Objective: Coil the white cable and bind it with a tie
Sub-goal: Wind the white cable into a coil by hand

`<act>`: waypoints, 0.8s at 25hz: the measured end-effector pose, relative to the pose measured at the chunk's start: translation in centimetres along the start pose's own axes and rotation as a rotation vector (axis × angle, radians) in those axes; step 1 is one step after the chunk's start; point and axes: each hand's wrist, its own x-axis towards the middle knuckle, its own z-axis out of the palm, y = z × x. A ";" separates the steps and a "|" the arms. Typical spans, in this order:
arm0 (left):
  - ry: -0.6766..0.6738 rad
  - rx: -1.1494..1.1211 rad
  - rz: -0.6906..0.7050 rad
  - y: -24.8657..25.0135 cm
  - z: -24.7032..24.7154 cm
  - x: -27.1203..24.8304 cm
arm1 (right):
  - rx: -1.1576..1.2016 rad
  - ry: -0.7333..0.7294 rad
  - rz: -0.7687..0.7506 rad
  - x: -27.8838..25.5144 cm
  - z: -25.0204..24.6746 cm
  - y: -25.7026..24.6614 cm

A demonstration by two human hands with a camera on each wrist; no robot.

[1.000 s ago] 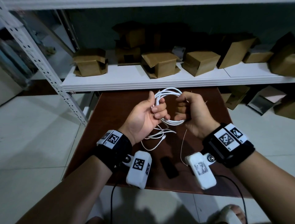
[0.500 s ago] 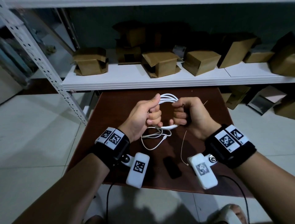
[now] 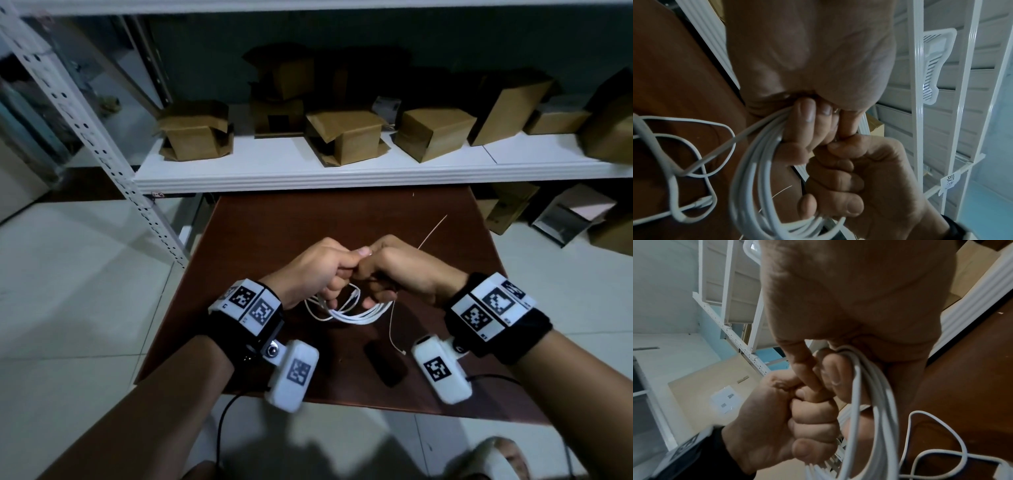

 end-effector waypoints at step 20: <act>0.109 0.492 -0.019 -0.7 0.9 0.5 | -0.277 -0.192 0.084 0.1 0.9 0.3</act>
